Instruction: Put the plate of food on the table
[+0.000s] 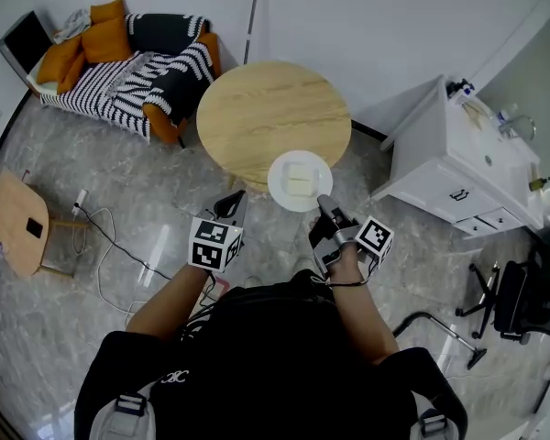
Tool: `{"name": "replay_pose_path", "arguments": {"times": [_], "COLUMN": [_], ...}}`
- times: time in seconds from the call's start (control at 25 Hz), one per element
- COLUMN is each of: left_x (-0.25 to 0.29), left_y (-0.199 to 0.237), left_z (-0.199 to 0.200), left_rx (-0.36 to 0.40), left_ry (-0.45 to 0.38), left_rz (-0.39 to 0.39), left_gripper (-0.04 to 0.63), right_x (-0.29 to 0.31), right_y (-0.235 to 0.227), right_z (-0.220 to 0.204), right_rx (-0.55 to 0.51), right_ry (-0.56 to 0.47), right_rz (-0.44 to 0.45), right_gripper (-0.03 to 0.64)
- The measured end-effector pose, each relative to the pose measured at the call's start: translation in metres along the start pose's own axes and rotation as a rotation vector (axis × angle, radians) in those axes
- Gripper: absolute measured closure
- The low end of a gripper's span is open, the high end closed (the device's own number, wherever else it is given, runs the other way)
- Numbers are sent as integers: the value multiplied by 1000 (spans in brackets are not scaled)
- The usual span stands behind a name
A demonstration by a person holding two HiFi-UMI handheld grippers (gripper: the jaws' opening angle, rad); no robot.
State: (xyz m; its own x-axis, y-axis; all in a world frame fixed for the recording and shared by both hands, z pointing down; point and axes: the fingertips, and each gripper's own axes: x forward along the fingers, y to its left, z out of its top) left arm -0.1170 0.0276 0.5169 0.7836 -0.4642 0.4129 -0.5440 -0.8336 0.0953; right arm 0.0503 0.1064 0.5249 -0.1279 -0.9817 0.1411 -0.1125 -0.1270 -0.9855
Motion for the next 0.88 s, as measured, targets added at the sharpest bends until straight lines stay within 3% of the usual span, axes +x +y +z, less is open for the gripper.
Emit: {"name": "replay_pose_path", "arguments": {"times": [0.4,0.88], "left_x": [7,57], "left_y": [7,40], "left_z": [-4,16], "left_rx": [18,9], "left_ry": [16,28], "left_rz": [11,47], "left_gripper": [588,588], "right_x": [12,72], "right_y": [-3,-7], "right_z": [10,52], "right_rx": [23,35], "right_ry": [-10,30], "right_rz": [34,35], "right_gripper": [595,595]}}
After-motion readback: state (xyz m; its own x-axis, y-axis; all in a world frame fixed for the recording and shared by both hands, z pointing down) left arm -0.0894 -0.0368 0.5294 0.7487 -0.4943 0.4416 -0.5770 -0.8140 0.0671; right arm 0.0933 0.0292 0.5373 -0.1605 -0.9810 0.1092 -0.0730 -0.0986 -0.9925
